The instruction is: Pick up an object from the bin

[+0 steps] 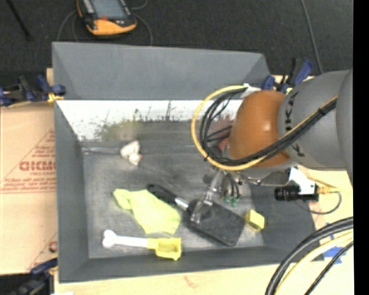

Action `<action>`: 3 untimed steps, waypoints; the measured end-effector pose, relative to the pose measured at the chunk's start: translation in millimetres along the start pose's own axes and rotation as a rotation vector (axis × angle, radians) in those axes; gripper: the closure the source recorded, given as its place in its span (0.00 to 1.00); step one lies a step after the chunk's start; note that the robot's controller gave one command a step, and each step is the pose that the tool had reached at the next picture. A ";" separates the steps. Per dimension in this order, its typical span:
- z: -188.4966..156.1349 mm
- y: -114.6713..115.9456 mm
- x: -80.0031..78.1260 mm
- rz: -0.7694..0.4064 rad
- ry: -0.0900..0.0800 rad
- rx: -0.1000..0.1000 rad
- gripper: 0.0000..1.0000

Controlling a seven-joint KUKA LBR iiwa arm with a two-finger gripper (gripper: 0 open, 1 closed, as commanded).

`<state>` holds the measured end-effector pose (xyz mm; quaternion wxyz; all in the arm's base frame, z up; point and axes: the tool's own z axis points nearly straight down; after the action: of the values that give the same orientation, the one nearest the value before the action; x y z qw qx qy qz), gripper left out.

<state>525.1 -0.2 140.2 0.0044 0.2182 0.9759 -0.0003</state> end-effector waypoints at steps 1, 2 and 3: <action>65.9 8.3 22.9 -0.580 -0.006 -0.005 1.00; 65.6 8.1 22.9 -0.578 -0.006 -0.005 1.00; 17.1 -8.4 11.2 -0.586 0.014 -0.001 1.00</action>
Offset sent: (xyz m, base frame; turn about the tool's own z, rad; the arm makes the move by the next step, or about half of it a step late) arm 0.0000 0.0000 0.0000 0.0000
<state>511.6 -3.0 123.1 -0.0024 -0.0732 0.9973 0.0002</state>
